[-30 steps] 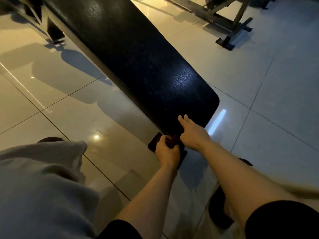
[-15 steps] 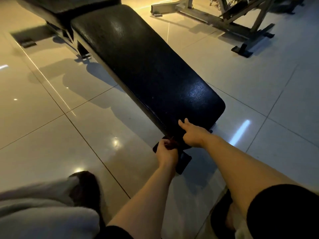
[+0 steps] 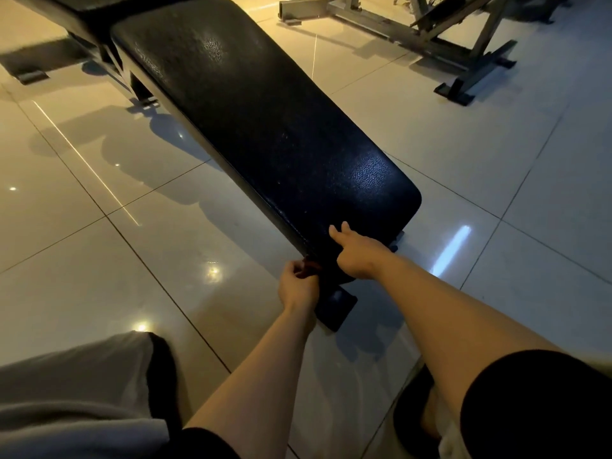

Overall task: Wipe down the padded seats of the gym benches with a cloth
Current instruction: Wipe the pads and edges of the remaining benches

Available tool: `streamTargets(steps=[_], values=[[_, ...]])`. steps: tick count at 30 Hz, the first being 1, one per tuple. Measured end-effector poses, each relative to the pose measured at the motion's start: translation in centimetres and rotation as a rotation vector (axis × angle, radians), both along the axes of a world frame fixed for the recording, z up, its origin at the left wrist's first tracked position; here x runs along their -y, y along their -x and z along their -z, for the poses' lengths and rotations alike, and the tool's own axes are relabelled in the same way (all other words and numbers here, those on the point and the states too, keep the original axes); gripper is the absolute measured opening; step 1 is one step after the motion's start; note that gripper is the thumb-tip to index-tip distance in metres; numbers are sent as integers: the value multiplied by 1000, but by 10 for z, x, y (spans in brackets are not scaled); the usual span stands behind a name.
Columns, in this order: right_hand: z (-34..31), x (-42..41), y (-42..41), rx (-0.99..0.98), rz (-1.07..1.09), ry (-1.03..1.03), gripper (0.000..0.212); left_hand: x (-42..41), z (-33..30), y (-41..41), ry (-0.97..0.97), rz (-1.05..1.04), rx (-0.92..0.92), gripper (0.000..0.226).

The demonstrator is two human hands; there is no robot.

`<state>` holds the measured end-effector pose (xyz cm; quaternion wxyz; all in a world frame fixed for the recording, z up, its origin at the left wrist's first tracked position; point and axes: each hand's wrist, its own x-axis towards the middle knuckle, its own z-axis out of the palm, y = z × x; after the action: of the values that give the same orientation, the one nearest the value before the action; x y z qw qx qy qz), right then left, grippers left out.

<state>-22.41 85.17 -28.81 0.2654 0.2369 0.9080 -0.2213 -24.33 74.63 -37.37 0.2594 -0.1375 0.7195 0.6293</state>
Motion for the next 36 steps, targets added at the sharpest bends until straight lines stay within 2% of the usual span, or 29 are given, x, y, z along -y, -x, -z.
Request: streamTargets(steps=[4, 6, 10, 15, 17, 20, 22, 24, 28, 31, 33, 36], values=[[2, 2, -1, -10, -3, -1, 74, -1, -4, 15, -72, -241, -42, 23], [4, 0, -2, -17, -9, -9, 74, -2, -6, 22, -50, -277, -110, 20], [6, -1, -3, -17, -12, -7, 77, -4, 1, 5, 41, -132, -113, 20], [4, 1, -1, -19, -5, -14, 76, -2, 11, -10, -9, 34, -9, 27], [5, 1, -1, -21, -3, -14, 78, 1, 8, -9, -58, -35, -24, 26], [6, 3, 0, -21, -12, -18, 79, 2, -4, 12, -113, -290, -84, 22], [6, 2, 0, -15, -25, -32, 79, 0, -10, 27, -155, -353, -101, 25], [7, 1, 0, -13, -31, -39, 79, -1, -13, 30, -147, -291, -130, 27], [8, -1, 2, 1, -28, -42, 80, 0, 6, 5, 18, -35, -143, 26], [9, 0, 3, -10, -12, -46, 80, 0, 18, -20, -64, 94, -30, 28], [9, 3, 3, -23, -4, -49, 80, 0, 19, -26, -141, 44, 9, 33], [9, 3, 2, -29, -14, -51, 80, 1, 9, -9, -163, -228, -55, 27]])
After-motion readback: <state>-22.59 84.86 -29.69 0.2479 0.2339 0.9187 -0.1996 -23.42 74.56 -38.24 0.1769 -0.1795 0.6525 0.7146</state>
